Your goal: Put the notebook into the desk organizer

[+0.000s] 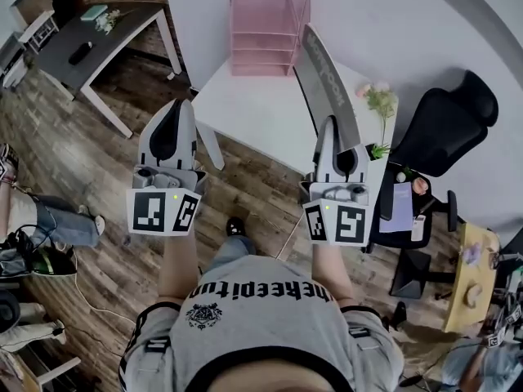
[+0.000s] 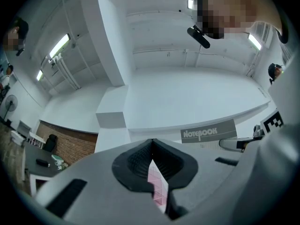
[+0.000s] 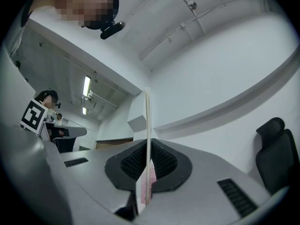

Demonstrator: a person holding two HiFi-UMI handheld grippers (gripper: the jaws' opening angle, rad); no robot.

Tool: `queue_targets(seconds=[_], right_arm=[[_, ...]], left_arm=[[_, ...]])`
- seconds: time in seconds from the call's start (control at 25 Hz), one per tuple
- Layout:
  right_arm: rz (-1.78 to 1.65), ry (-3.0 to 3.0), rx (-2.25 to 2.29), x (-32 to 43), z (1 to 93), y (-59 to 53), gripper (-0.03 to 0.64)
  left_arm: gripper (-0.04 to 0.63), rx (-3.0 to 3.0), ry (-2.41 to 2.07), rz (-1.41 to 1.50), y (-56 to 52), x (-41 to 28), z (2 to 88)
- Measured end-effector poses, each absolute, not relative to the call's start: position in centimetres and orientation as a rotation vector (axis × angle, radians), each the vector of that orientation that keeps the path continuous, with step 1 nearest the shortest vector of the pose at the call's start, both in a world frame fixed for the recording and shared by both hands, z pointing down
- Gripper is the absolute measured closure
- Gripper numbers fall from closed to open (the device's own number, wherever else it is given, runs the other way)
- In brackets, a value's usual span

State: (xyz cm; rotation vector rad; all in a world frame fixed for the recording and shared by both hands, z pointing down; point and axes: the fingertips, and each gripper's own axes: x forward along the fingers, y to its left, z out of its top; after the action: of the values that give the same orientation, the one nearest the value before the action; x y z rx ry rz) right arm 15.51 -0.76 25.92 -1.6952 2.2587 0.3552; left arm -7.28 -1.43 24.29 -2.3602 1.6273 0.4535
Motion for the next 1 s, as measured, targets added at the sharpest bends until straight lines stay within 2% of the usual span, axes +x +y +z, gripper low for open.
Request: queue_targets(seconds=[0.4, 1.0], right_arm=[[0.366, 2.215, -1.748, 13.2, 25.3, -8.5, 0.607], [0.355, 2.177, -1.81, 10.2, 26.5, -13.8, 0.607]], left_arm=[[0.592, -2.4, 1.574, 0.458, -10.1, -9.6, 23.7], [0.592, -2.445, 1.52, 0.455, -16.6, -12.5, 24.7]])
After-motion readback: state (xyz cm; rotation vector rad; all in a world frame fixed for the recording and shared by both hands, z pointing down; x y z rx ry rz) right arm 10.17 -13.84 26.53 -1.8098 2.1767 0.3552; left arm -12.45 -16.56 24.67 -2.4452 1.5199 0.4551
